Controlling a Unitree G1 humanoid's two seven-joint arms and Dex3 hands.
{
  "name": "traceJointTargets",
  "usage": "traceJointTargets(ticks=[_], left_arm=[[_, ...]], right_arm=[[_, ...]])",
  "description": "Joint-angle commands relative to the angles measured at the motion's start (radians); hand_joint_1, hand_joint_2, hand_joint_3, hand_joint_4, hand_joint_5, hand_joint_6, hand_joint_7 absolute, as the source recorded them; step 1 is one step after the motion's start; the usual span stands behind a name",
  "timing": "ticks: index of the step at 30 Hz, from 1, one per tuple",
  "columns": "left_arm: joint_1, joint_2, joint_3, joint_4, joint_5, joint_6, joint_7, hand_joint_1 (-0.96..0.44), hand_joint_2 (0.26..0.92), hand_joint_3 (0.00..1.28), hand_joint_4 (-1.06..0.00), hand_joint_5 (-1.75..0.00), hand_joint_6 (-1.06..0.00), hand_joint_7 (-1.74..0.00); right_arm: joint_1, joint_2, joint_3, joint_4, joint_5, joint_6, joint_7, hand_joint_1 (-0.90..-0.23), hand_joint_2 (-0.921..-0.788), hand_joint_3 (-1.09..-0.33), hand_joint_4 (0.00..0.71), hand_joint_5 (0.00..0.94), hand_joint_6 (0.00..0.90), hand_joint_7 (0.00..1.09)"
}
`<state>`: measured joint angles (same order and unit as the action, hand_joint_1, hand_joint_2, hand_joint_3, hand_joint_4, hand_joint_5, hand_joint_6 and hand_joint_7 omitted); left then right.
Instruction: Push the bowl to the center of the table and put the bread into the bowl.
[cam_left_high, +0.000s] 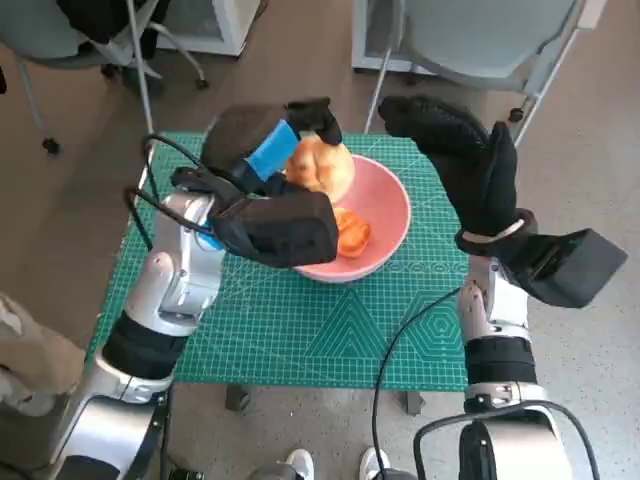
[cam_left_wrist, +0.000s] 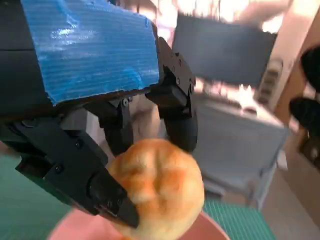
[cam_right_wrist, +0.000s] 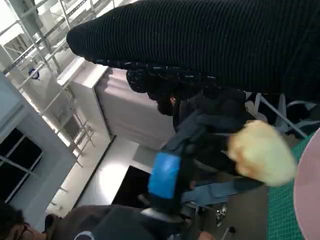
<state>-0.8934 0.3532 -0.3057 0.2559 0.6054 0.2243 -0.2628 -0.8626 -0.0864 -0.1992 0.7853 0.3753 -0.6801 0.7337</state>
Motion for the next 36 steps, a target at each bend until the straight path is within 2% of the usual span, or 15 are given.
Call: traceJointTargets(ticks=[1,7,18,22,25,31,36], left_arm=[[-0.023,-0.001,0.008,0.043,-0.044,-0.013,-0.048,-0.14,0.833,0.04,-0.11,-0.1,-0.16,-0.24],[-0.015,0.005,0.006,0.074,-0.05,-0.049,-0.035,-0.27,0.827,0.02,-0.02,-0.01,-0.14,-0.13],[-0.006,0.017,0.003,0.113,-0.035,-0.127,0.008,-0.42,0.837,0.01,0.0,0.0,-0.13,-0.09],[-0.009,0.023,0.0,0.126,-0.025,-0.146,0.019,-0.5,0.867,0.02,0.0,0.0,-0.11,-0.08],[-0.008,0.03,0.001,0.131,-0.024,-0.159,0.025,-0.58,0.903,0.06,0.0,0.0,-0.1,-0.07],[0.009,0.056,0.039,0.112,-0.049,-0.194,0.044,-0.66,0.919,0.17,0.0,0.0,-0.1,-0.07],[0.07,0.051,0.154,0.024,-0.152,-0.222,0.079,-0.69,0.921,0.27,0.0,0.0,-0.1,-0.06]], right_arm=[[0.008,0.004,-0.003,0.006,0.002,0.0,-0.003,-0.736,-0.921,-0.882,0.034,0.006,-0.001,0.19],[0.008,0.004,-0.004,0.006,0.005,0.0,-0.002,-0.736,-0.921,-0.881,0.038,0.007,-0.001,0.19],[0.009,0.005,-0.001,0.004,0.002,-0.004,-0.004,-0.736,-0.921,-0.879,0.039,0.006,-0.001,0.19],[0.009,0.006,0.0,0.001,0.001,-0.003,-0.004,-0.736,-0.921,-0.879,0.037,0.004,-0.001,0.19],[0.011,0.006,0.002,-0.004,0.0,-0.002,-0.006,-0.736,-0.921,-0.879,0.036,0.004,-0.001,0.19],[0.012,0.005,0.005,-0.019,0.001,0.005,-0.008,-0.736,-0.921,-0.879,0.036,0.004,-0.001,0.19],[0.014,0.001,0.009,-0.057,0.003,0.022,-0.015,-0.737,-0.921,-0.878,0.037,0.004,-0.001,0.19]])
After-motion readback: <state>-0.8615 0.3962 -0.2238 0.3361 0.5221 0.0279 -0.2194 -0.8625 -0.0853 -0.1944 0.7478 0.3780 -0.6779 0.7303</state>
